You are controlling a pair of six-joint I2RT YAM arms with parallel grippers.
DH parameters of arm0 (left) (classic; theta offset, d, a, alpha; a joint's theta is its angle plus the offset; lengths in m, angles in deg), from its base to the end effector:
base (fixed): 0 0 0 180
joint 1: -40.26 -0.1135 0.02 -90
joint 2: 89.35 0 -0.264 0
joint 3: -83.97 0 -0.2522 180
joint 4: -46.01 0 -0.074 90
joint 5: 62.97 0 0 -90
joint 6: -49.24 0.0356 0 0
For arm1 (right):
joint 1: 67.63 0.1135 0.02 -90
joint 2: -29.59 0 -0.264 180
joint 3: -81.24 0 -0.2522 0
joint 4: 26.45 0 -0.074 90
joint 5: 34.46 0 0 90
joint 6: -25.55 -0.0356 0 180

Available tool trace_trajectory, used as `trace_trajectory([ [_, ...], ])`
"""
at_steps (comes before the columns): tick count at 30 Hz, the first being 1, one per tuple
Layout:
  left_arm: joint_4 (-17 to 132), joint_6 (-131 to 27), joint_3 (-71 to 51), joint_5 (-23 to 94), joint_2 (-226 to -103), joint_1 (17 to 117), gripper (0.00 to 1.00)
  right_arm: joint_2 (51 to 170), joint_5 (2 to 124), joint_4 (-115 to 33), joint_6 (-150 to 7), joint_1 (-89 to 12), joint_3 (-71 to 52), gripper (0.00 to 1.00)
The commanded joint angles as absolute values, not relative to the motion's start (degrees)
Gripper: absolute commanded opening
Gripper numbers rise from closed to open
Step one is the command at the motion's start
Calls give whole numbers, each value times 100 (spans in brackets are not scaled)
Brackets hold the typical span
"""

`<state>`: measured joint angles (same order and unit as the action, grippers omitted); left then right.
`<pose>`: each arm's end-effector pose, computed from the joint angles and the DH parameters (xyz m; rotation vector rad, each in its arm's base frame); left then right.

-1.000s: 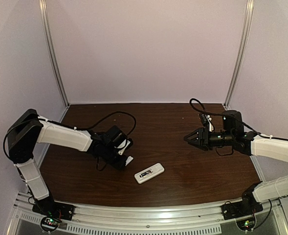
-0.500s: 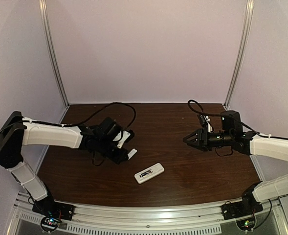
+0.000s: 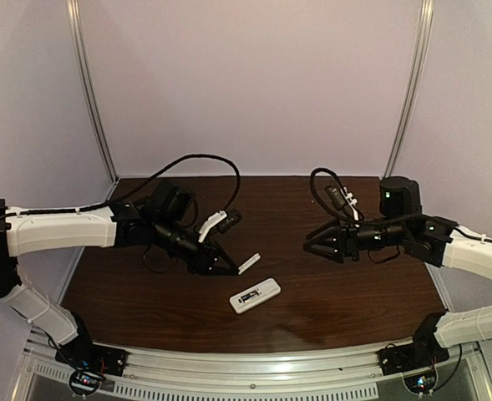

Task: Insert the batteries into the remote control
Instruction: Pick up the battery cover from the center of the board, then pass from the left arm to the right

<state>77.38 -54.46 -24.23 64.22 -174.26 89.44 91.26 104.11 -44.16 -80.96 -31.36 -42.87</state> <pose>0.1898 -0.2526 0.2475 1.0969 2.2716 -1.2636 0.1738 0.1606 0.2816 -0.9394 1.8955 1.4111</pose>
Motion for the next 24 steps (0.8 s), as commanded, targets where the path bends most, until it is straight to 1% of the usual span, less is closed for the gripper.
trace_trajectory([
  [1, 7857, -5357, -2278, 7921, -17200, 8951, 0, 8573, 9887, -5089, -6899, -2723, -4043, 56],
  [9, 7764, -5478, -2374, 9291, -17247, 9314, 0, 8529, 9979, -5786, -6522, -1969, -3331, 56],
  [18, 7779, -5484, -2206, 9951, -17563, 9747, 0, 9273, 9111, -6993, -5456, -414, -2193, 54],
  [24, 7779, -5479, -2113, 10123, -17679, 9860, 0, 9598, 8566, -7292, -5170, 312, -1900, 51],
])
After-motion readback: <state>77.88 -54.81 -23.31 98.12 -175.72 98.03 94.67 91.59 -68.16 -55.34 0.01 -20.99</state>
